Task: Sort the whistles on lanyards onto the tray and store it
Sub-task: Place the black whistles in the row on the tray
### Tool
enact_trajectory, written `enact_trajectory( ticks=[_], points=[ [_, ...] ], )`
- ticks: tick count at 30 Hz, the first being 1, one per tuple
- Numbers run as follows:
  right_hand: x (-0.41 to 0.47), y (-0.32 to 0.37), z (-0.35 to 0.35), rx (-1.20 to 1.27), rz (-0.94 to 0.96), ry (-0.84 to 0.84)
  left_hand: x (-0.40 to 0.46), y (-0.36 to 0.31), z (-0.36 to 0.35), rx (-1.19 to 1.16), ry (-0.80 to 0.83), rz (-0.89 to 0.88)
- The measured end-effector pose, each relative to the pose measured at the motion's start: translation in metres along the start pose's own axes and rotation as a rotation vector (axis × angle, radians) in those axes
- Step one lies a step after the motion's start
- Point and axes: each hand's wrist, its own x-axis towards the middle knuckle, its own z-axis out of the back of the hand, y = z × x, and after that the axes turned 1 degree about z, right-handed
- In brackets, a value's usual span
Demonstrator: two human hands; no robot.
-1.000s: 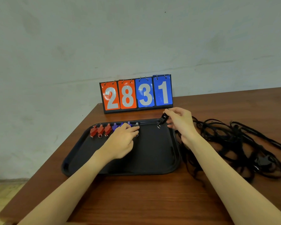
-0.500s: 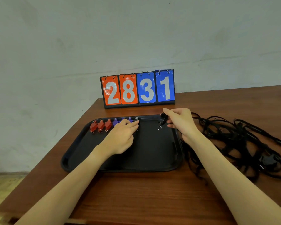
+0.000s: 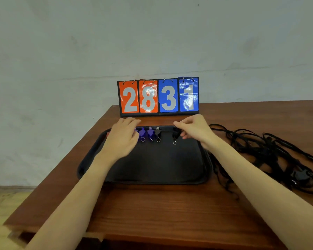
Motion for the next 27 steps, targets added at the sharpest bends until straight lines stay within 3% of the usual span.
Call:
enact_trajectory(
  ticks=[12, 22, 25, 27],
  points=[
    [0.066, 0.008, -0.040, -0.619, -0.040, 0.085, 0.006, 0.010, -0.005, 0.010, 0.058, 0.049],
    [0.069, -0.008, -0.043, -0.773, 0.050, 0.066, 0.008, 0.009, -0.004, -0.013, 0.006, 0.030],
    [0.053, -0.004, -0.032, -0.807, 0.154, 0.009, 0.007, 0.008, -0.004, -0.020, 0.011, 0.030],
    [0.036, -0.002, -0.025, -0.743, 0.264, 0.090, 0.007, 0.006, -0.003, -0.037, 0.024, 0.022]
  ],
)
